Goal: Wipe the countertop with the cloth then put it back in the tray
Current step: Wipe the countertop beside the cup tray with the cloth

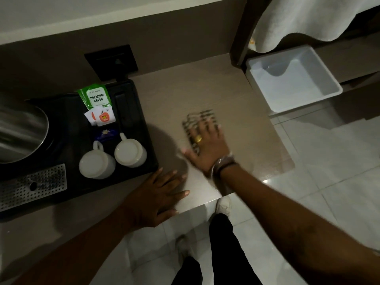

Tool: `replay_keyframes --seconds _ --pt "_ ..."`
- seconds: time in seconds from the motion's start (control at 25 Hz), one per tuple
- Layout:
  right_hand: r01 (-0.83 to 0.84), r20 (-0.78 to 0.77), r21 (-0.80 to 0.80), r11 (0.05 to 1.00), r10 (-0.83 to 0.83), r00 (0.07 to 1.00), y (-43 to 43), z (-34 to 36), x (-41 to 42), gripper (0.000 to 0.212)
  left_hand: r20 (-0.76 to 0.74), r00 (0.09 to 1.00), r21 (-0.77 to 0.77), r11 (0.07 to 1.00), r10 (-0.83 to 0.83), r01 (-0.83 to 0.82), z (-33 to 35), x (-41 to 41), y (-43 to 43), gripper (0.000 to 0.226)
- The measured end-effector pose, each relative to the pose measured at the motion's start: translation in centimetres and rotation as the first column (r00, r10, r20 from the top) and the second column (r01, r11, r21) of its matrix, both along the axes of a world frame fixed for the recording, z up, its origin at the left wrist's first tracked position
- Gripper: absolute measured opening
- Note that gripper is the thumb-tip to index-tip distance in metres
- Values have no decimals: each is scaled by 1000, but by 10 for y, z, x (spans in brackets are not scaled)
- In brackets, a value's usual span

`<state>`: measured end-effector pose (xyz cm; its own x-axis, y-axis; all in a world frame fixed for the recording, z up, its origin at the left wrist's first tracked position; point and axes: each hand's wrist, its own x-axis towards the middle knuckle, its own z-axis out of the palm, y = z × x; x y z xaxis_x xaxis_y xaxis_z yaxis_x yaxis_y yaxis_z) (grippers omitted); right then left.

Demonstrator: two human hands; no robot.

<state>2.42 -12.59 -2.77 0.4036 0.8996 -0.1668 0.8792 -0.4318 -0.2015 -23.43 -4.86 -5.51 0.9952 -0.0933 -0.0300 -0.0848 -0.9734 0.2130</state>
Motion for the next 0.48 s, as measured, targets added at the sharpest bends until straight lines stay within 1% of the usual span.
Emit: replay_keyframes --seconds 0.04,0.08,0.16,0.24,0.28,0.36,0.44,0.48 --pt "-92 11 5 996 92 996 -24 -4 -22 79 2 1000 8 1000 -3 3 1 0 0 61" --pt "-119 -4 25 993 119 993 -54 -9 -34 77 3 1000 10 1000 -2 2 0 0 -1 61" --pt "-38 -39 -11 999 38 999 -109 -5 -24 79 15 1000 1 1000 4 -4 0 -1 0 61" --pt "83 7 -56 995 -82 997 -131 2 20 84 37 999 -5 1000 -3 3 2 -1 1 60" --pt "155 17 -69 985 -155 988 -123 6 45 87 45 999 2 1000 2 -2 2 0 0 60" --pt "284 6 -44 958 -284 959 -75 15 80 90 40 999 0 1000 17 -17 1 3 0 60" --pt "316 -24 -5 949 -316 948 -8 18 100 97 35 999 -5 1000 18 -18 1 4 -1 60" --pt "293 -25 -7 956 -293 956 25 17 100 99 30 999 -11 1000 19 -19 0 3 -2 60"
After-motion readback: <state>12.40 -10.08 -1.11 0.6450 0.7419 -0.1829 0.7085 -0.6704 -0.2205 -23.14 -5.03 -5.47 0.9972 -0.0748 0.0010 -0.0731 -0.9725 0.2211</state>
